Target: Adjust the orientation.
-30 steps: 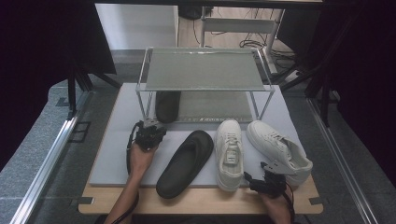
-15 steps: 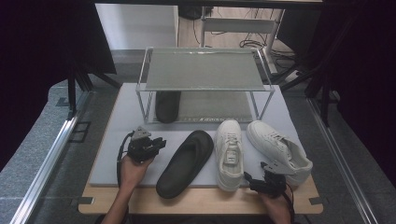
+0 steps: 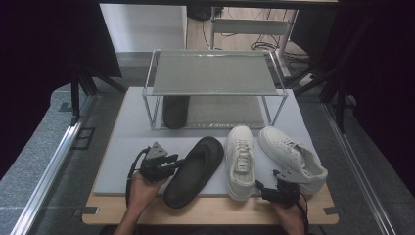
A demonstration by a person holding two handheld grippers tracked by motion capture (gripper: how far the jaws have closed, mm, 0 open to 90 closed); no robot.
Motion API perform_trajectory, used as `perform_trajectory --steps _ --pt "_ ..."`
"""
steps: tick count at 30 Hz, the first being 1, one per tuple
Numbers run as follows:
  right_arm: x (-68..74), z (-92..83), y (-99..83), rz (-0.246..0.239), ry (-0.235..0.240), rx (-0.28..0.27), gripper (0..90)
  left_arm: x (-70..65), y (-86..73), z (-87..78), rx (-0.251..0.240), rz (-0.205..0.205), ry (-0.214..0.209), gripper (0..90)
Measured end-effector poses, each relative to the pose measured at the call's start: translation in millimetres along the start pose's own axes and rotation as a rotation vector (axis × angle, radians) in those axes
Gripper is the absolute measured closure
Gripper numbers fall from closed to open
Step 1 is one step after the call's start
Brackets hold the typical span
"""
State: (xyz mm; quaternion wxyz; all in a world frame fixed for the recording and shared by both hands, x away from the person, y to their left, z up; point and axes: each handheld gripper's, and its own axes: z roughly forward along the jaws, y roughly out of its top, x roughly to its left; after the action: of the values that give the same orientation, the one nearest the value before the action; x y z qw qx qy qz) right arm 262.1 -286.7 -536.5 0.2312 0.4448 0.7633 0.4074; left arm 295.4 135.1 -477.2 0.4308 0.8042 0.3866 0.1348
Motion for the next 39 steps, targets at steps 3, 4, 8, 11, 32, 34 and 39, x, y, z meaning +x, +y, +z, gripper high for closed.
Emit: perform_trajectory --steps 3,4,8,11,32,34,39 --pt "0.0 0.0 0.0 0.000 0.000 0.000 17.6 -2.8 -1.2 8.6 0.026 0.026 0.023 66.5" --pt "0.0 0.0 0.0 0.000 0.000 0.000 17.6 -3.0 -1.2 10.4 0.031 0.028 0.024 66.4" --pt "0.0 0.0 0.0 0.000 0.000 0.000 17.6 -4.5 0.4 19.3 0.057 0.043 0.044 66.8" --pt "0.0 0.0 0.0 0.000 0.000 0.000 17.6 -4.0 1.6 24.6 0.068 0.047 0.041 67.4" --pt "0.0 0.0 0.0 0.002 0.000 0.000 17.6 -2.2 12.3 21.5 0.072 0.026 0.055 80.6" --pt "0.0 -0.1 0.0 0.002 0.000 0.000 17.6 -0.4 13.7 19.7 0.070 0.023 0.056 80.6" --pt "0.0 0.0 0.0 0.002 0.000 0.000 17.6 3.6 17.1 14.4 0.047 0.006 0.056 80.6"
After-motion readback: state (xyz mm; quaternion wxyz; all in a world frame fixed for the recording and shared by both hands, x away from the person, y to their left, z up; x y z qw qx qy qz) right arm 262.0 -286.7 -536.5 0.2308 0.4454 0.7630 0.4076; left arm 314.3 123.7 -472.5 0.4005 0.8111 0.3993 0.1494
